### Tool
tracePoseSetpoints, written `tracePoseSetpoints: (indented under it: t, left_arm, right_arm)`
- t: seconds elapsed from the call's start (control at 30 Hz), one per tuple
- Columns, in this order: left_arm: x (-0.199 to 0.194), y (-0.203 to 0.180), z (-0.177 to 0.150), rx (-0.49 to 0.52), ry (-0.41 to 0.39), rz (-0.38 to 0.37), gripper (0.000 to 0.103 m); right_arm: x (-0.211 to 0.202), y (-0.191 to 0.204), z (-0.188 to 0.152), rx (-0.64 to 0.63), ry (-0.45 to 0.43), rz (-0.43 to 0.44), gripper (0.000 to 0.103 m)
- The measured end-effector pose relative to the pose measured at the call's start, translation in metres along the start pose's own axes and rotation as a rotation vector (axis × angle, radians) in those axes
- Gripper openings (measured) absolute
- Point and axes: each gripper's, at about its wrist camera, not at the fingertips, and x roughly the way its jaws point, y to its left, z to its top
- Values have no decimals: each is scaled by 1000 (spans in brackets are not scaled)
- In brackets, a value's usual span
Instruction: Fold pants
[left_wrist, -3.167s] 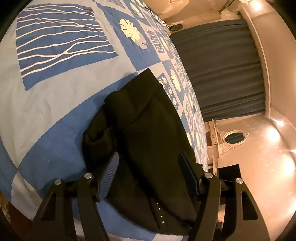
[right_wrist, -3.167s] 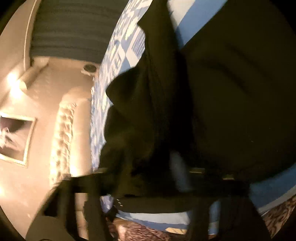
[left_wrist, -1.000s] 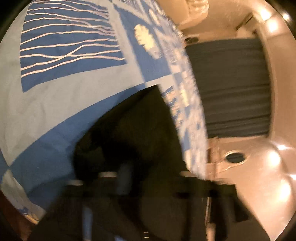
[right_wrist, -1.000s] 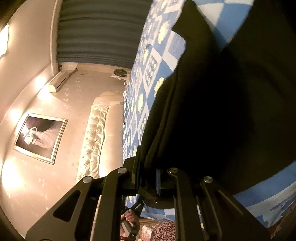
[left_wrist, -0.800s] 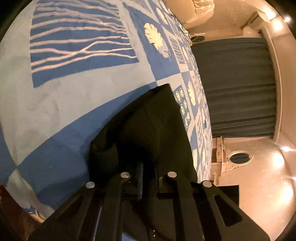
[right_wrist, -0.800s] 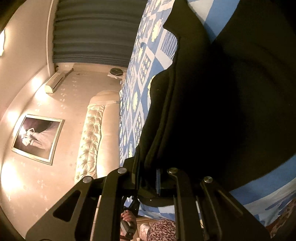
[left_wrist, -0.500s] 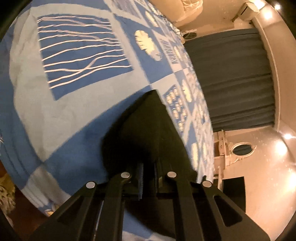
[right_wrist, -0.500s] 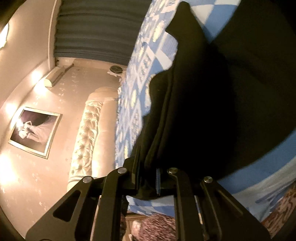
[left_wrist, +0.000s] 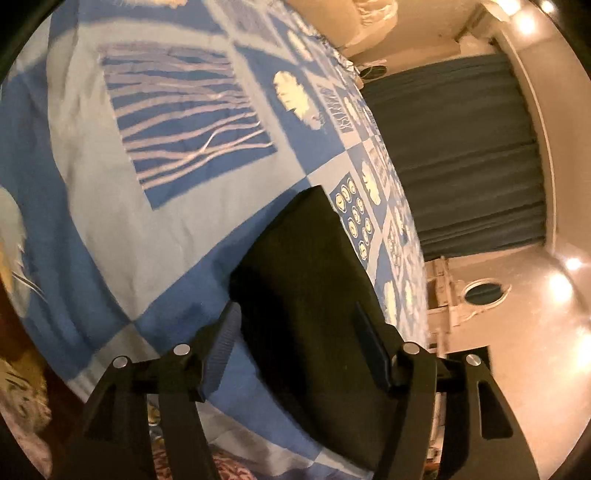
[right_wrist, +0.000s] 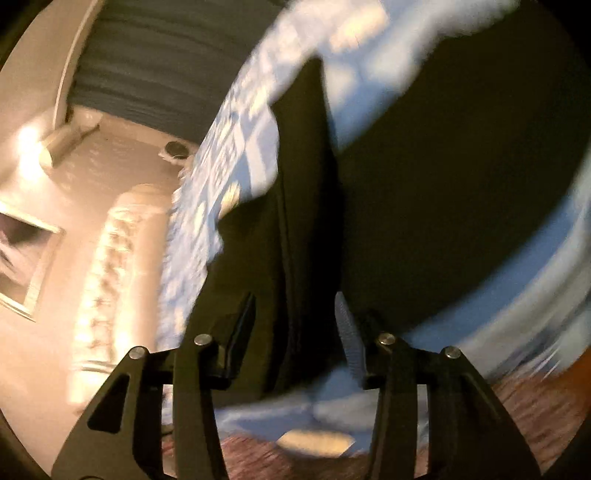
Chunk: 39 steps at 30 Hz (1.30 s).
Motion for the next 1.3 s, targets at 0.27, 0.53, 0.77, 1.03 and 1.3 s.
tracePoseSetpoints:
  t: [0.27, 0.53, 0.77, 1.03, 1.3]
  left_arm:
    - [28, -59, -13, 199, 22, 42, 80]
    - [78, -61, -26, 268, 83, 168, 85]
    - [83, -62, -36, 357, 78, 188, 88]
    - [85, -67, -47, 456, 54, 219, 89]
    - [84, -69, -50, 441, 31, 244, 89]
  right_arm:
    - [88, 114, 131, -394, -21, -218, 57]
    - [251, 126, 191, -622, 91, -629, 57]
    - [289, 96, 218, -637, 98, -748, 19]
    - [144, 83, 240, -496, -60, -451, 6]
    - [-73, 18, 228, -374, -270, -300, 6]
